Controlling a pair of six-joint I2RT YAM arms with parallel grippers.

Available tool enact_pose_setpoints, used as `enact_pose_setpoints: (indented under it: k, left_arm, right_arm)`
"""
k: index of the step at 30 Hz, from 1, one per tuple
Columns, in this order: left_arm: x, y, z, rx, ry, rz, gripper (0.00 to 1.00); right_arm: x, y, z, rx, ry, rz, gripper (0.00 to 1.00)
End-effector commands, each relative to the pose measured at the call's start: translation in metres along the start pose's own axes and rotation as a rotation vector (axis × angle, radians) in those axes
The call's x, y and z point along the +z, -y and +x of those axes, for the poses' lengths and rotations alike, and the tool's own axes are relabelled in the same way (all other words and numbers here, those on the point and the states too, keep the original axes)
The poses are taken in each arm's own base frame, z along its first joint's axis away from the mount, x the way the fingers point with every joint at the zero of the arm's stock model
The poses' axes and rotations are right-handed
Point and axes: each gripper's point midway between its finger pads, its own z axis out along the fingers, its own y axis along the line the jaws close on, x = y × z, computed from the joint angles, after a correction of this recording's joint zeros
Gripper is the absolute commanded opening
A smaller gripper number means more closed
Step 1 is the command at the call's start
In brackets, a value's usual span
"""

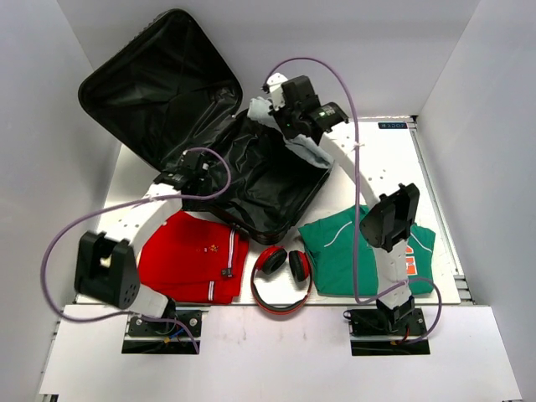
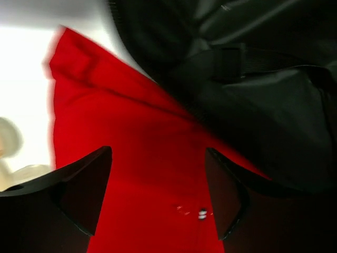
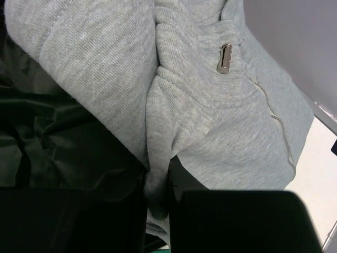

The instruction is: Pack the luggage

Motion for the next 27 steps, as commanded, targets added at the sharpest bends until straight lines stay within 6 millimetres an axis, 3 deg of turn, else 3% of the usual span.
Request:
enact_pose_setpoints:
  k: [1, 3, 7, 8, 11, 12, 18, 21, 27]
  left_arm:
    - [0.01, 0.024, -0.007, -0.067, -0.017, 0.086, 0.81]
    - [0.017, 0.025, -0.007, -0.07, -0.024, 0.077, 0.79]
    - [0.024, 0.029, -0.007, -0.08, -0.027, 0.068, 0.79]
    - [0.026, 0.027, -0.009, -0.079, -0.015, 0.06, 0.79]
    - [0.031, 0.024, -0.013, -0.085, 0.006, 0.039, 0.79]
    - [0.032, 0.024, -0.013, -0.085, 0.004, 0.035, 0.79]
    - [0.037, 0.021, -0.012, -0.098, 0.003, 0.014, 0.79]
    - [0.036, 0.02, -0.016, -0.113, 0.019, 0.017, 0.79]
    - [0.036, 0.018, -0.017, -0.131, 0.049, 0.018, 0.79]
  right_arm:
    - [-0.042, -0.039, -0.082, -0.039, 0.274, -0.067, 0.0]
    - [-0.041, -0.054, -0.077, -0.008, 0.252, -0.105, 0.0]
    - [-0.034, -0.107, -0.061, 0.04, 0.197, -0.228, 0.0]
    - [-0.024, -0.117, -0.046, 0.038, 0.154, -0.245, 0.0]
    - [-0.016, -0.147, -0.028, 0.06, 0.097, -0.299, 0.0]
    - [-0.008, -0.154, -0.014, 0.061, 0.056, -0.307, 0.0]
    - [0.017, -0.179, 0.026, 0.115, -0.064, -0.327, 0.0]
    - [0.022, -0.207, 0.029, 0.162, -0.084, -0.424, 0.0]
    - [0.016, -0.236, 0.027, 0.318, -0.126, -0.465, 0.0]
